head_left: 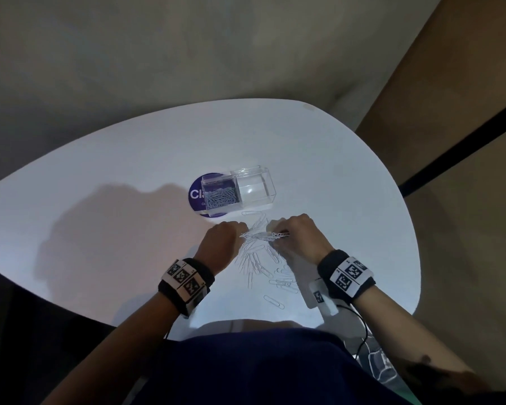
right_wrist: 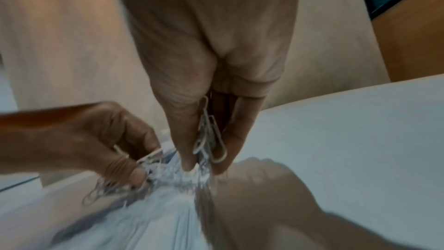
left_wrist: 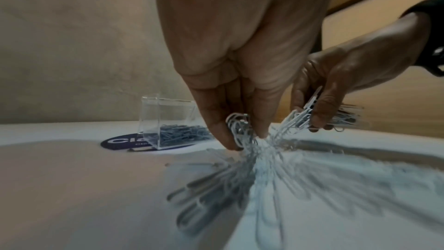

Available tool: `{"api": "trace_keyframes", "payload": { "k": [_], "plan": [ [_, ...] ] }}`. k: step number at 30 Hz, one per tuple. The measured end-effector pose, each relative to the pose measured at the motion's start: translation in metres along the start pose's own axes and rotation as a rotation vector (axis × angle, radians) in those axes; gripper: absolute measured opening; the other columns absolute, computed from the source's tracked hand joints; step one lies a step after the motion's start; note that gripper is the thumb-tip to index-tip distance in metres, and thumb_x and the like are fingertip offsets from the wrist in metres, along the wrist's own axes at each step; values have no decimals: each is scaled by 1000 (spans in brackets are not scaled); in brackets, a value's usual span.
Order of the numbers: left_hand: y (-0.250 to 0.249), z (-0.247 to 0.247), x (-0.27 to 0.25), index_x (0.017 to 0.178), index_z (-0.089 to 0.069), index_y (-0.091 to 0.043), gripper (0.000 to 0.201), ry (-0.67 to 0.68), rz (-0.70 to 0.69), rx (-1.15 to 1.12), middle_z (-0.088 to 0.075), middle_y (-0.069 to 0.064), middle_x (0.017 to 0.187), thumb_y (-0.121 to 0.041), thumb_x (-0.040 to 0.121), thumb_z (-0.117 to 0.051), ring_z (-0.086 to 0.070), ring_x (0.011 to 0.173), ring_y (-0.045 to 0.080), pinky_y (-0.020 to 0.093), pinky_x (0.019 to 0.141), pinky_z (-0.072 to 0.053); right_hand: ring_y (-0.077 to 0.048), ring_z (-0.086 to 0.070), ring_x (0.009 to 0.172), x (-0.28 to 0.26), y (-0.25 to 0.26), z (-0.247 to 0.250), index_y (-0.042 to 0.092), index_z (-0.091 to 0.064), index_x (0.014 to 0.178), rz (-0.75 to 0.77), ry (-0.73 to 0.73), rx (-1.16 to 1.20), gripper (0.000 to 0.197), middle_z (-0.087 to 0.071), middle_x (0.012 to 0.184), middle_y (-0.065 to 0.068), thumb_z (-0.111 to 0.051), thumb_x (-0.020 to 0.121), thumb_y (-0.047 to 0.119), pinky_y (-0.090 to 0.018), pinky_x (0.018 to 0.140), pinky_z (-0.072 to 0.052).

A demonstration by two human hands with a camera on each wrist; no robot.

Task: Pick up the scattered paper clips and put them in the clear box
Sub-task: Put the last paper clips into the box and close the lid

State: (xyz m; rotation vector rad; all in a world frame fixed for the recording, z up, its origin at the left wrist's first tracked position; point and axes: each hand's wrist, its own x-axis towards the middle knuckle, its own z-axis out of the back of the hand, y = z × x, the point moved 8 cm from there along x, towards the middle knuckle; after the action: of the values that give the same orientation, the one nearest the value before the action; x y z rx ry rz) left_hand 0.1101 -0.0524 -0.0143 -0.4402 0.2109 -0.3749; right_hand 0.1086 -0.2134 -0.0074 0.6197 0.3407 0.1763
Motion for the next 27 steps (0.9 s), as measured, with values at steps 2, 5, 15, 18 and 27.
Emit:
{"api": "trace_keyframes", "payload": {
  "k": [2, 5, 15, 18, 27],
  "plan": [
    [5, 4, 2, 100, -67, -15, 15, 2, 32, -38, -71, 5, 93, -19, 86, -63, -63, 86, 27, 30, 70, -44, 6, -49, 53, 3, 4, 18, 15, -78, 80, -12, 22, -16, 7, -62, 64, 12, -76, 76, 9, -7, 55, -33],
    [8, 8, 4, 95, -67, -14, 14, 37, 67, -102, -72, 3, 88, -19, 82, -67, -64, 84, 25, 28, 68, -42, 2, -53, 54, 12, 12, 41, 13, -80, 86, -16, 78, -30, 12, -61, 61, 10, -78, 76, 7, -18, 59, -42],
    [-5, 37, 6, 76, -67, -14, 9, 14, 94, -190, -56, -8, 65, -15, 76, -76, -50, 60, 10, 23, 61, -35, -20, -63, 79, 82, 46, 79, 9, -80, 94, 51, -55, 37, 17, -71, 77, -1, -81, 78, 13, -32, 76, -55],
    [-8, 41, 5, 57, -45, -17, 34, -6, 73, -183, -41, -8, 53, -14, 74, -74, -38, 52, 9, 26, 55, -32, -22, -58, 87, 105, 52, 70, 11, -79, 94, 67, -76, 45, 14, -68, 77, 0, -79, 80, 15, -34, 79, -53],
    [-6, 46, 5, 58, -43, -17, 35, -42, 100, -220, -43, -10, 52, -15, 74, -75, -39, 51, 5, 24, 54, -30, -24, -66, 97, 127, 49, 25, 14, -75, 98, 31, 58, -191, 24, -71, 105, -8, -83, 75, 10, -30, 83, -52]
  ]
}}
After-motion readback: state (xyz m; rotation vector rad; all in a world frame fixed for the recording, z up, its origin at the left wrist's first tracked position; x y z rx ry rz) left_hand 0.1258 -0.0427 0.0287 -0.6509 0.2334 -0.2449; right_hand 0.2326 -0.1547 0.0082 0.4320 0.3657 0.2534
